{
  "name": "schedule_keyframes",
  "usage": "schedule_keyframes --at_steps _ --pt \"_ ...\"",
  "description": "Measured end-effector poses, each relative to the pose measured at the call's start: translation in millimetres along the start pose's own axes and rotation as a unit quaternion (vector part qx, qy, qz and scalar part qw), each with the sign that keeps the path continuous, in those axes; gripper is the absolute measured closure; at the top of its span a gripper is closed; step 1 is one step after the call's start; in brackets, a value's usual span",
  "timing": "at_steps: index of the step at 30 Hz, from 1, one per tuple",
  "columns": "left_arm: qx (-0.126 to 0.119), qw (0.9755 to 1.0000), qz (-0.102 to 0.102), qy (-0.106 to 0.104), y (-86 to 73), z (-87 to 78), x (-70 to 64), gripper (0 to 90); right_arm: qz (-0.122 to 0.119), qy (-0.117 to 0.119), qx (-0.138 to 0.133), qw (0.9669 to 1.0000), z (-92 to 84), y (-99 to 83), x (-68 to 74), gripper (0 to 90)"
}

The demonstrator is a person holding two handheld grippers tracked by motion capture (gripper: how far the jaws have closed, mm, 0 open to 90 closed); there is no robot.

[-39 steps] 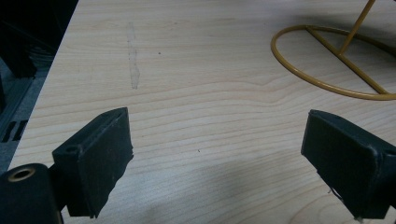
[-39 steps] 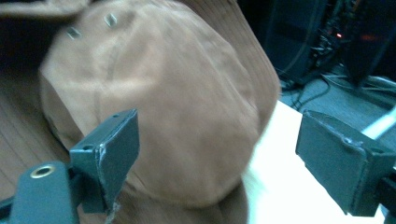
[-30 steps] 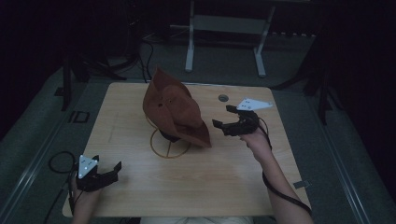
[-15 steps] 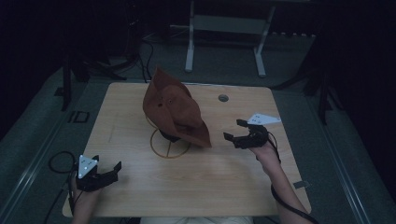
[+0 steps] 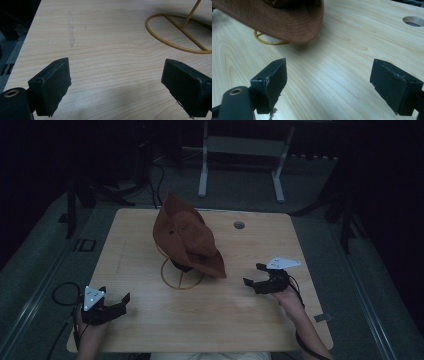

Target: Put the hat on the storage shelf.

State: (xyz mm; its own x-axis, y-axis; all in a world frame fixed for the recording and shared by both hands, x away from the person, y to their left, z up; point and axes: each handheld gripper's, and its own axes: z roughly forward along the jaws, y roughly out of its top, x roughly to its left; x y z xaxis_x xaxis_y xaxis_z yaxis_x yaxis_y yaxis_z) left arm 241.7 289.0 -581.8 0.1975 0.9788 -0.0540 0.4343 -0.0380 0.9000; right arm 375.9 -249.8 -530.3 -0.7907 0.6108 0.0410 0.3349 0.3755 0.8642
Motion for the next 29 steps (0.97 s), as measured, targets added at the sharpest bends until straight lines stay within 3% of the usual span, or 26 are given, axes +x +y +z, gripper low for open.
schedule_keyframes --at_steps 12,22,29 --pt "0.002 1.0 0.002 0.001 0.2 0.1 -0.4 9.4 0.016 -0.013 0.028 0.9994 -9.7 -32.2 -1.6 14.2" --pt "0.004 1.0 0.001 0.001 0.1 0.2 -0.2 9.4 0.026 -0.029 0.023 0.999 -33.5 -48.3 -4.7 14.2" --pt "0.004 1.0 0.001 0.0 0.1 0.2 -0.2 9.5 0.033 -0.032 0.021 0.9987 -36.7 -51.4 -5.8 14.1"
